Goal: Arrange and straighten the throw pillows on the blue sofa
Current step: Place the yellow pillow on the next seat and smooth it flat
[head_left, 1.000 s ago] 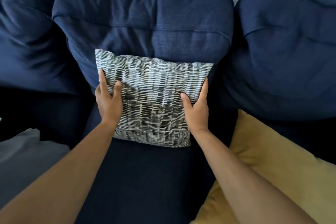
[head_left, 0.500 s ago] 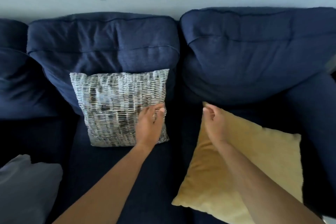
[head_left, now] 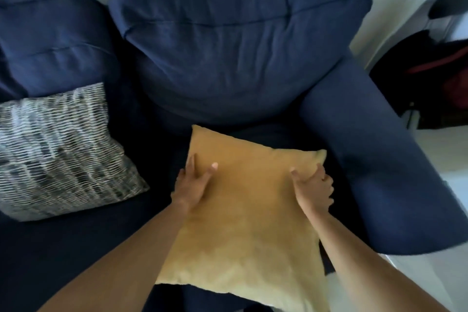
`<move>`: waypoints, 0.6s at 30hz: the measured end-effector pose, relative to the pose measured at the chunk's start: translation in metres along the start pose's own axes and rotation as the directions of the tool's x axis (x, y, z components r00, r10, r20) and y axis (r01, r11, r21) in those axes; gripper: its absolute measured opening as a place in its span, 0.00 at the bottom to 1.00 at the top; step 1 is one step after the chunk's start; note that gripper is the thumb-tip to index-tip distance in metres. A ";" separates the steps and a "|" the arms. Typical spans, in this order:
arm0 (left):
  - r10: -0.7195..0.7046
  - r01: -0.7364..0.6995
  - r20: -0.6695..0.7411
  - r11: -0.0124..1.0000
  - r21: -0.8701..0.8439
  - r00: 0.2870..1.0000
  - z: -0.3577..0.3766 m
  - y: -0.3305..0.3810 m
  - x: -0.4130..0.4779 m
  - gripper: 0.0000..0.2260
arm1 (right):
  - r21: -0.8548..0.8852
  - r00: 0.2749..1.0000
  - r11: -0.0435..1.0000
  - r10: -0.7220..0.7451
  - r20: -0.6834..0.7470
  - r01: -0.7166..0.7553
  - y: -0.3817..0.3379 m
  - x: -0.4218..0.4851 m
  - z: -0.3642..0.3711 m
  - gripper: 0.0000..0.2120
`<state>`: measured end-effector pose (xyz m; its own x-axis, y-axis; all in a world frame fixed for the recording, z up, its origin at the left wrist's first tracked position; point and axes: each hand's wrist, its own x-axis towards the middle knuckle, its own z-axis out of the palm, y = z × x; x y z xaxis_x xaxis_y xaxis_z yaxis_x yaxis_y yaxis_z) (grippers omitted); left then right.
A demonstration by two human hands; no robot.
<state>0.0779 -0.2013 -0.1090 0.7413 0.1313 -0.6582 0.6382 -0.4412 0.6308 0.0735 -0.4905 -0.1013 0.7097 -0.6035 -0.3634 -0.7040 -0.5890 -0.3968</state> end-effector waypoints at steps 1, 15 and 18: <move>-0.047 0.046 -0.022 0.999 -0.007 0.999 0.007 0.000 0.003 0.50 | 0.020 0.997 0.998 0.054 0.052 -0.055 0.013 0.010 -0.002 0.45; -0.064 -0.020 -0.203 0.923 -0.384 0.977 0.025 0.045 -0.035 0.49 | 0.598 0.979 0.801 -0.123 0.161 0.002 0.014 0.019 -0.016 0.29; 0.063 -0.217 -0.348 0.879 -0.425 0.935 0.005 0.063 -0.054 0.40 | 0.659 0.961 0.735 -0.268 0.065 0.160 -0.026 0.022 -0.044 0.31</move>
<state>0.0771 -0.2401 -0.0358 0.8061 0.4035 -0.4328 0.4879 -0.0394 0.8720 0.1061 -0.5121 -0.0618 0.8725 -0.3872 -0.2980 -0.3868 -0.1748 -0.9054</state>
